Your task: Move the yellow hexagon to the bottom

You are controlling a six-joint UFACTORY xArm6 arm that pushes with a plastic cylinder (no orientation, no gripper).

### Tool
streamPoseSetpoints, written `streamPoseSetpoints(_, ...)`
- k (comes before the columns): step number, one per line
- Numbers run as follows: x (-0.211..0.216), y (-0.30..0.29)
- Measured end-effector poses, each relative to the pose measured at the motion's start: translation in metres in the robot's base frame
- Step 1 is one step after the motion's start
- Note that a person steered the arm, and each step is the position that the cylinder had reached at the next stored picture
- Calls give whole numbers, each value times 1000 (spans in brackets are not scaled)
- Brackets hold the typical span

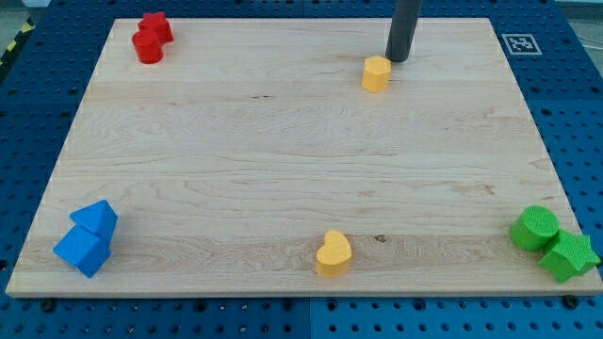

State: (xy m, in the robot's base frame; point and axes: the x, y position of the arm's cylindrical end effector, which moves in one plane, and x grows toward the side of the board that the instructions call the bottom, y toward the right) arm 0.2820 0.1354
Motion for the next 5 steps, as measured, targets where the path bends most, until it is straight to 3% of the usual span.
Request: streamPoseSetpoints(5, 6, -24)
